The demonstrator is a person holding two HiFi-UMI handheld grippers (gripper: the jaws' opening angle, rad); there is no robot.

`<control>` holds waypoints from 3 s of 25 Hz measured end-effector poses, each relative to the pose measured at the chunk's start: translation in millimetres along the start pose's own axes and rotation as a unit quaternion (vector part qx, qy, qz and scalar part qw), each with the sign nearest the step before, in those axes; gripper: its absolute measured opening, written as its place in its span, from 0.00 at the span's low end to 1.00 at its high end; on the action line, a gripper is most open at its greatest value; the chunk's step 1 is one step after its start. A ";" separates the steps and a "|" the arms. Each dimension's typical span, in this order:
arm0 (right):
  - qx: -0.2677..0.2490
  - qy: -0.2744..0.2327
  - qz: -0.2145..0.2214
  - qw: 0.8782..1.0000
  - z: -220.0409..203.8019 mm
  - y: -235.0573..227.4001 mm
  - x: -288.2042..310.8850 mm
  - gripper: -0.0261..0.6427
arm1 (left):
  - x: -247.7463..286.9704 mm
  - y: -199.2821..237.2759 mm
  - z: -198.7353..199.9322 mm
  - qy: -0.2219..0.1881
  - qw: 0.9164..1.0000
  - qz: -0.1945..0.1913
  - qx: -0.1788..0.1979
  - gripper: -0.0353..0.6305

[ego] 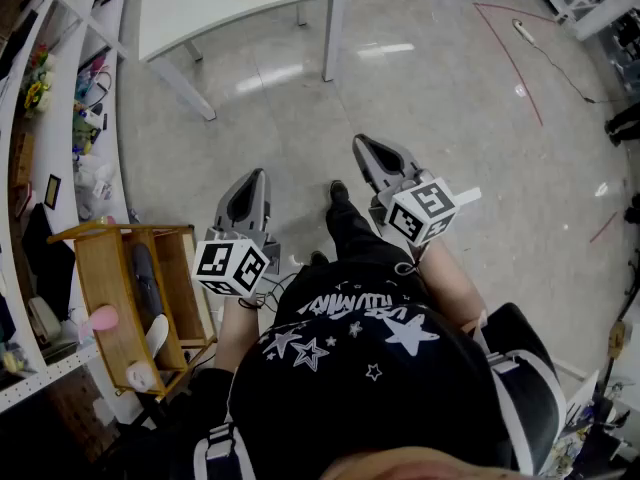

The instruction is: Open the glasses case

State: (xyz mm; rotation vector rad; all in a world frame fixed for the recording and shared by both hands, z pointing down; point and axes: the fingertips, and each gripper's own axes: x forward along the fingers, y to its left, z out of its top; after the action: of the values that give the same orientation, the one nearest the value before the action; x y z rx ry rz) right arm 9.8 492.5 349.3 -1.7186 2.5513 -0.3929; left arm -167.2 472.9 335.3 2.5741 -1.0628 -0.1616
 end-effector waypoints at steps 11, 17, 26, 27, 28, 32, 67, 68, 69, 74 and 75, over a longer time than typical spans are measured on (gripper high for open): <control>0.045 -0.012 0.052 0.998 25.8 -62.6 104.3 0.05 | 74.9 40.5 29.1 0.003 0.998 0.056 0.023 0.07; 0.047 -0.023 0.050 0.997 57.5 -129.4 156.2 0.05 | 153.0 60.3 52.2 -0.002 0.998 0.056 0.041 0.07; 0.058 -0.017 0.045 0.997 71.5 -210.4 209.8 0.05 | 237.9 95.5 65.3 0.004 0.996 0.077 0.051 0.07; 0.058 -0.014 0.046 0.997 71.0 -216.9 213.5 0.05 | 244.3 97.0 66.2 0.003 0.995 0.079 0.054 0.07; 0.057 -0.013 0.045 0.997 71.2 -222.9 217.5 0.05 | 249.9 99.0 67.6 0.002 0.995 0.080 0.056 0.07; 0.060 -0.019 0.040 0.997 77.2 -233.8 233.5 0.05 | 264.5 107.8 71.7 0.003 0.996 0.077 0.050 0.07; 0.025 0.024 -0.037 0.999 100.3 -240.3 509.8 0.05 | 421.7 359.4 109.6 0.072 0.997 0.002 0.009 0.07; 0.024 0.023 -0.041 0.999 100.5 -240.7 512.4 0.05 | 424.3 362.0 110.3 0.075 0.997 -0.002 0.011 0.07; 0.023 0.022 -0.045 0.998 100.6 -241.4 514.6 0.05 | 427.3 364.3 111.1 0.077 0.997 -0.006 0.015 0.07; 0.022 0.028 -0.055 0.998 96.1 -247.4 522.2 0.05 | 443.4 373.0 111.5 0.090 0.995 -0.012 0.026 0.07; 0.020 0.029 -0.056 0.998 94.7 -249.3 523.1 0.05 | 447.0 374.2 109.5 0.095 0.995 -0.012 0.027 0.07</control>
State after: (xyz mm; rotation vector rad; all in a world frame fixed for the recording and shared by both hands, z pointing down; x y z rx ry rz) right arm 50.7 -92.9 371.2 -1.8686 2.4737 -0.5033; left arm -122.2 -116.8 380.7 2.5904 -0.9789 0.1050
